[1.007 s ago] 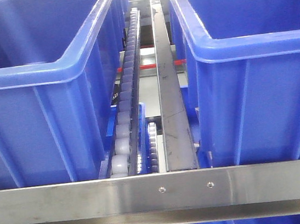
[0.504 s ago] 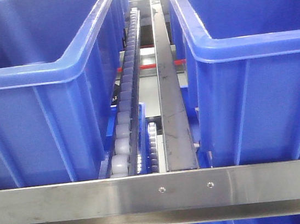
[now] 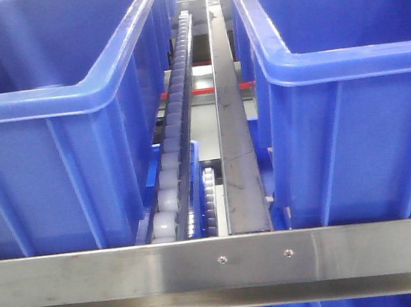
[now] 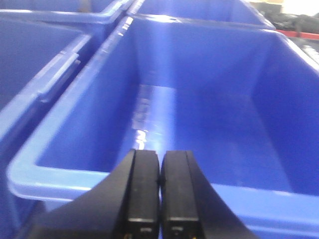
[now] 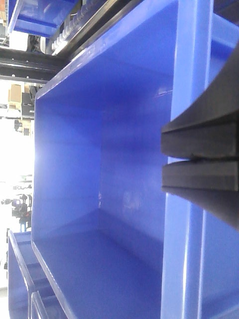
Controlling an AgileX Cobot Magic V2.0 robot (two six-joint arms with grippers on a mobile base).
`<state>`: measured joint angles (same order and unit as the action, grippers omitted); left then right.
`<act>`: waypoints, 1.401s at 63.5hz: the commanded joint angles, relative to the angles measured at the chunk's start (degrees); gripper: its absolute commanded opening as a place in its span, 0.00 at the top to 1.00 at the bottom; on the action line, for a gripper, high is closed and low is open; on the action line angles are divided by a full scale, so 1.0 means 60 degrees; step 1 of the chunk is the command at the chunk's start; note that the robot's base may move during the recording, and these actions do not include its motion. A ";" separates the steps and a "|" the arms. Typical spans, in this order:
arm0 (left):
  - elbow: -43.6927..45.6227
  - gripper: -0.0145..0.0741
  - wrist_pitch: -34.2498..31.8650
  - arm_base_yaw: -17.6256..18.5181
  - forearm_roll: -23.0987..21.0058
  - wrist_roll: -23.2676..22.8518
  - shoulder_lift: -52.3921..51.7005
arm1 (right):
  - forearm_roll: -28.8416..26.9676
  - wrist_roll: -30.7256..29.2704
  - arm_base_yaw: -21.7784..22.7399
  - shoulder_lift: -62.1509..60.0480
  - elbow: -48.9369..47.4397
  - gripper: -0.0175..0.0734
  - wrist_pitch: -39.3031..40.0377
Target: Pick and sort blue part to right shelf
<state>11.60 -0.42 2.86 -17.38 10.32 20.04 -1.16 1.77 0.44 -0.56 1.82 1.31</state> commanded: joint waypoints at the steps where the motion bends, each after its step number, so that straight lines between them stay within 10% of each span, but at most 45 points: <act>1: 0.0279 0.68 -0.0683 0.0252 -0.0078 -0.0045 -0.0144 | -0.0025 0.0004 0.0067 -0.0216 -0.0214 0.75 0.0902; 26: -0.0932 0.68 -0.0382 0.0645 0.2439 -0.1515 -0.2490 | -0.0025 0.0004 0.0067 -0.0216 -0.0214 0.75 0.0902; 89: -0.2221 0.68 -0.0372 0.0099 0.2434 -0.1859 -0.3616 | -0.0025 0.0004 0.0067 -0.0207 -0.0214 0.75 0.0902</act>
<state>-0.33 2.45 3.54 -2.57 0.00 -0.35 -1.16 1.77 0.44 -0.56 1.82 1.45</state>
